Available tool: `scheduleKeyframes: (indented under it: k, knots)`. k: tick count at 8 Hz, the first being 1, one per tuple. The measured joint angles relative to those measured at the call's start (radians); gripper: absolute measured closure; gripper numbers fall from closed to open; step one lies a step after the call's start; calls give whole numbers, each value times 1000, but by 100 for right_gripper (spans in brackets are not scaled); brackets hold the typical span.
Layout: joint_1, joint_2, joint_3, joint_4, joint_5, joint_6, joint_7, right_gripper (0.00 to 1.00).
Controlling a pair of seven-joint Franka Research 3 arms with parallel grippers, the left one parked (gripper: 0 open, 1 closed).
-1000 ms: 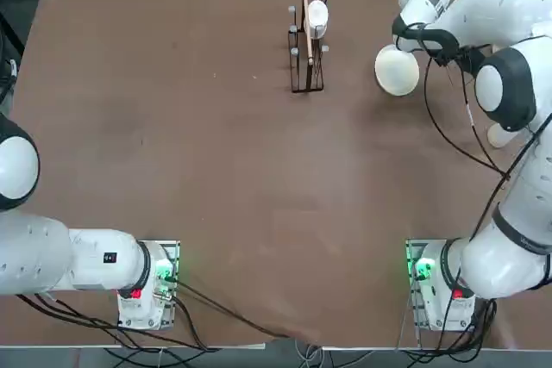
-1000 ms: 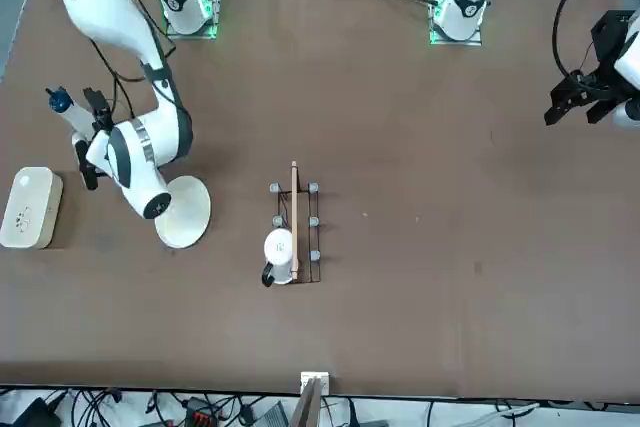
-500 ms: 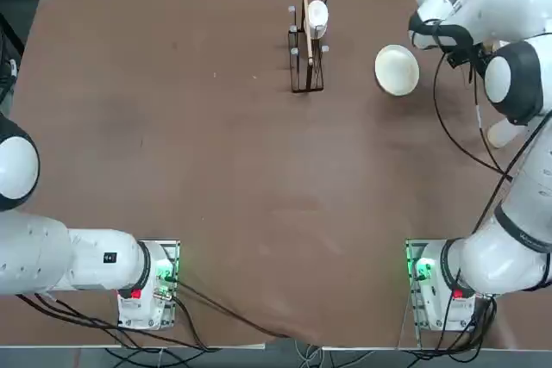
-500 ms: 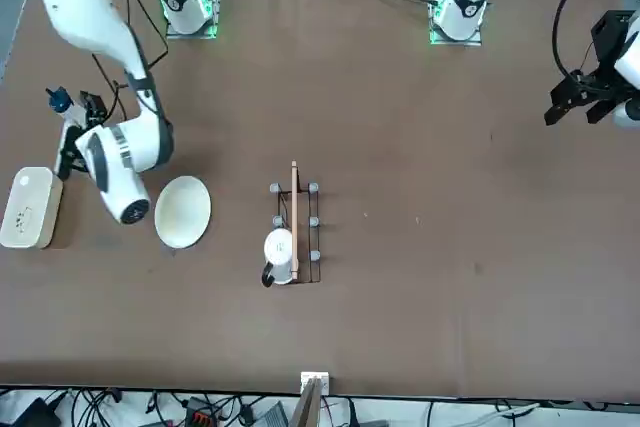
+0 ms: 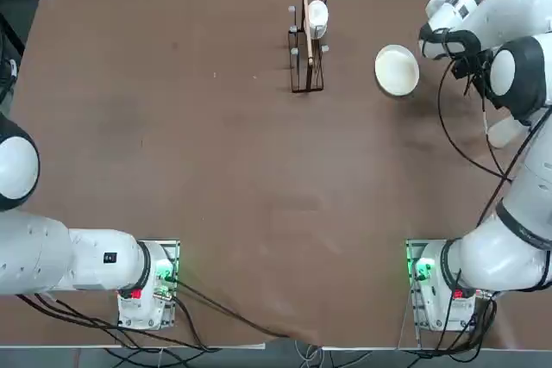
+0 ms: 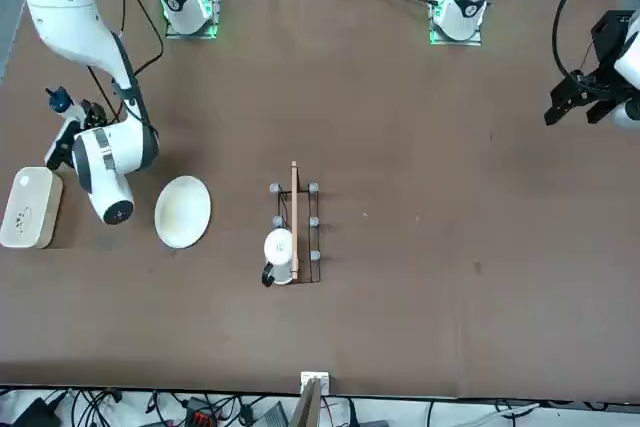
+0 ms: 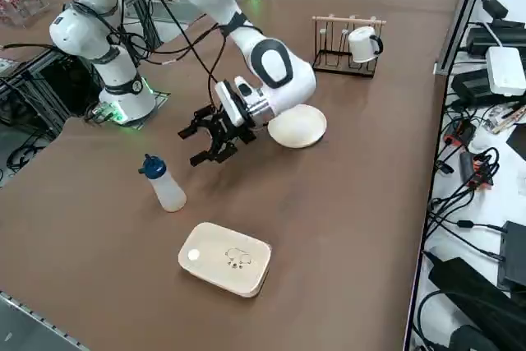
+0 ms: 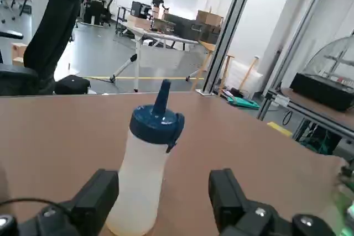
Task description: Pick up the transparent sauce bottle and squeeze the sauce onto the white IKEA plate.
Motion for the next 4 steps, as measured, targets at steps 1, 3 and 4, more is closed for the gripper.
scheduleKeyframes:
  k: [1, 3, 4]
  knots:
    - [-7, 21, 0, -22, -26, 21, 51, 0]
    - [-28, 52, 0, -63, -80, 51, 125, 0]
    - [-43, 57, 0, -89, -116, 65, 160, 0]
